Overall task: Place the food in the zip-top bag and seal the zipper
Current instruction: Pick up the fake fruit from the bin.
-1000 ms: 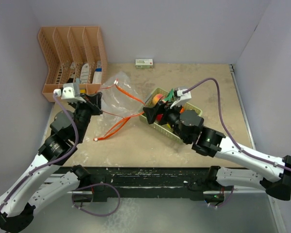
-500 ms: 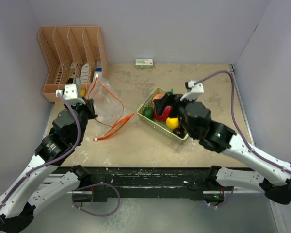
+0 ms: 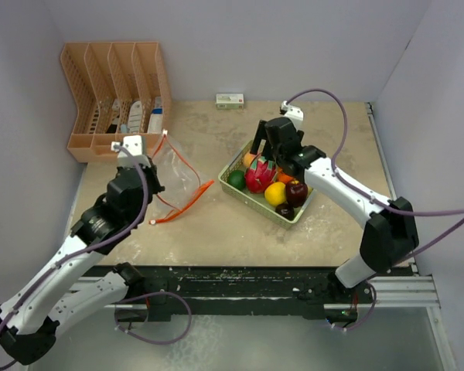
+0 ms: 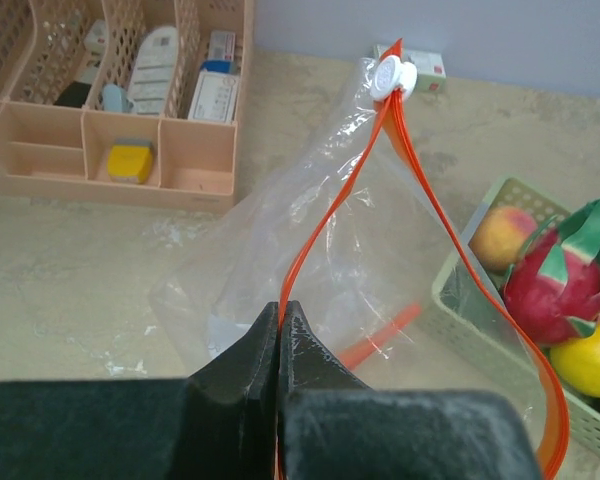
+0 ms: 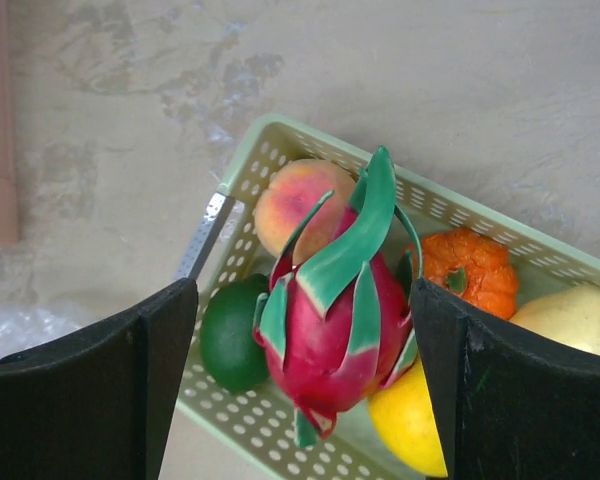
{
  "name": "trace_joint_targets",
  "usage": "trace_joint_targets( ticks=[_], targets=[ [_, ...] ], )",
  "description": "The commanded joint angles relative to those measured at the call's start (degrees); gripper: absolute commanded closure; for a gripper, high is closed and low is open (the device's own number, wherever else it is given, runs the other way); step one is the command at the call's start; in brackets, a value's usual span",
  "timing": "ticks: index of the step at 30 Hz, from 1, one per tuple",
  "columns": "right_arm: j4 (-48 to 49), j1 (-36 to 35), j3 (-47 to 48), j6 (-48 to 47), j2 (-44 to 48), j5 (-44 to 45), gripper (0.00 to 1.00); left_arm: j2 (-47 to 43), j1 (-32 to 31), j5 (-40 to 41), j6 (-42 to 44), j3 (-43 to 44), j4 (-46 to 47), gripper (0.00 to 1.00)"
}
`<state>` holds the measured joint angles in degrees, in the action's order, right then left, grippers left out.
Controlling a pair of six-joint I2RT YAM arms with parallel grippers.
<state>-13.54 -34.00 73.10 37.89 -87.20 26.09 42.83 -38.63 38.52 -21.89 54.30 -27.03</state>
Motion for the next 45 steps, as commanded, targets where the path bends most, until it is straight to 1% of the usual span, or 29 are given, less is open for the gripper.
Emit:
trace_joint_targets(
  ticks=[1,7,11,14,20,21,22,25,27,30,31,33,34,36,39,45],
  targets=[
    [3.27,2.52,2.44,0.60,-3.13,-4.84,0.12,3.32,0.32,-2.58,-2.14,-1.57,3.32,1.00],
    [4.87,3.95,1.30,-0.06,-6.12,-4.00,0.13,7.19,0.31,-5.80,-2.90,-3.76,8.10,1.00],
    [6.99,4.92,0.30,-0.57,-8.55,-4.35,0.13,8.67,0.31,-6.75,-3.62,-5.06,9.52,1.00],
    [7.32,5.68,0.75,-0.75,-10.96,-4.69,0.14,8.53,0.35,-7.04,-3.80,-5.42,9.82,1.00],
    [8.31,5.96,1.14,-1.62,-13.80,-1.59,0.16,6.87,0.31,-7.12,-3.86,-5.93,9.58,1.00],
    [8.27,5.96,1.30,-1.87,-14.25,-1.49,0.20,6.63,0.31,-7.19,-3.86,-6.12,9.66,1.00],
    [8.27,5.96,1.42,-1.88,-14.57,-1.50,0.26,6.45,0.36,-7.23,-3.84,-6.24,9.55,1.00],
    [8.47,5.96,0.90,-1.90,-14.74,-1.73,0.48,6.19,0.32,-7.15,-3.90,-6.40,9.27,1.00],
    [8.44,5.96,0.46,-1.85,-14.60,-1.66,0.60,6.23,0.36,-7.15,-4.02,-6.48,9.21,1.00],
    [8.57,5.96,-0.56,-2.07,-13.58,-1.06,0.72,6.32,0.31,-7.28,-3.99,-6.49,9.28,1.00],
    [8.73,5.96,-0.98,-2.23,-13.16,-0.86,0.78,6.37,0.31,-7.28,-4.08,-6.49,9.27,1.00],
    [8.94,5.96,-1.68,-2.85,-12.33,-0.49,0.94,6.45,0.36,-7.24,-4.13,-6.59,9.36,1.00],
    [8.96,5.96,-1.92,-3.11,-11.80,-0.22,1.00,6.46,0.33,-7.23,-4.15,-6.67,9.36,1.00],
    [9.04,6.03,-2.80,-3.48,-10.26,0.02,1.00,6.45,0.34,-7.23,-4.30,-6.81,9.49,1.00],
    [11.94,5.90,-4.75,-5.40,-6.22,-0.27,1.00,6.75,0.36,-7.26,-4.14,-6.68,9.69,1.00],
    [14.65,5.70,-7.07,-8.73,4.87,-6.86,1.00,7.59,0.31,-6.78,-3.78,-5.84,9.10,1.00]
  ],
)
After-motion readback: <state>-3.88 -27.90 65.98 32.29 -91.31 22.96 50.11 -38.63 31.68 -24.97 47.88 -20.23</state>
